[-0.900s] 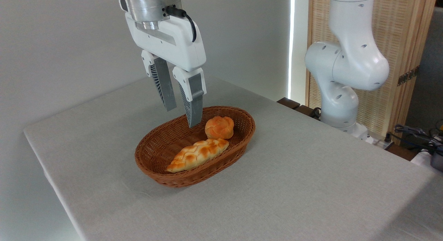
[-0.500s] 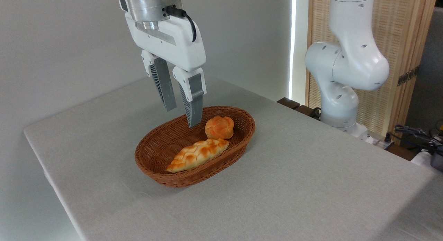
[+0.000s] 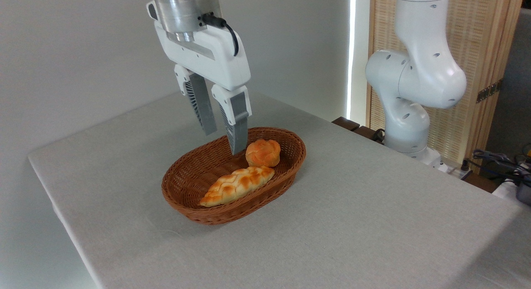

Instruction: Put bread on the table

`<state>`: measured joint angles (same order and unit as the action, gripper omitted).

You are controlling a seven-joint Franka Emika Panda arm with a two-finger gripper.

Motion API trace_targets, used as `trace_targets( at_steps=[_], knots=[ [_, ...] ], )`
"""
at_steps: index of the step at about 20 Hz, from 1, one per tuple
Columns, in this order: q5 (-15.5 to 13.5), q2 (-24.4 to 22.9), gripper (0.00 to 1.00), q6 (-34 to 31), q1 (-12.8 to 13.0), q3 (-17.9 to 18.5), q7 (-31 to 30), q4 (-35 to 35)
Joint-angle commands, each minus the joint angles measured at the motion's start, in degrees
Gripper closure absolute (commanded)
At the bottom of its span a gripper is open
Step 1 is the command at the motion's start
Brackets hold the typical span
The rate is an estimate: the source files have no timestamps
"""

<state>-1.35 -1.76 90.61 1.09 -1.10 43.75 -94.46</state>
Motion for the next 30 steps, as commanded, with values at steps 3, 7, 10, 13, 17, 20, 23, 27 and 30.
trace_targets(
  at_steps=[3, 7, 10, 13, 17, 20, 23, 27, 30],
  knots=[
    [0.12, -8.33, 0.00, 4.22, 0.41, -1.62, -0.25, -13.09],
    [-0.14, -11.86, 0.00, 5.55, 0.58, -3.82, 0.02, -20.22],
    [-6.71, -14.32, 0.00, 7.29, 1.02, -4.96, 0.02, -26.98],
    [-7.18, -15.20, 0.00, 10.03, 1.02, -7.42, -0.07, -30.96],
    [-7.26, -15.20, 0.00, 10.38, 1.20, -9.44, -0.07, -34.38],
    [-8.05, -15.12, 0.00, 12.48, 1.20, -10.24, -0.16, -36.05],
    [-9.55, -15.03, 0.00, 13.98, 1.20, -10.85, -0.07, -37.29],
    [-11.39, -14.85, 0.00, 14.60, 1.20, -10.86, -0.07, -37.73],
    [-11.84, -15.11, 0.00, 14.60, 1.02, -10.68, 0.11, -37.29]
  ],
)
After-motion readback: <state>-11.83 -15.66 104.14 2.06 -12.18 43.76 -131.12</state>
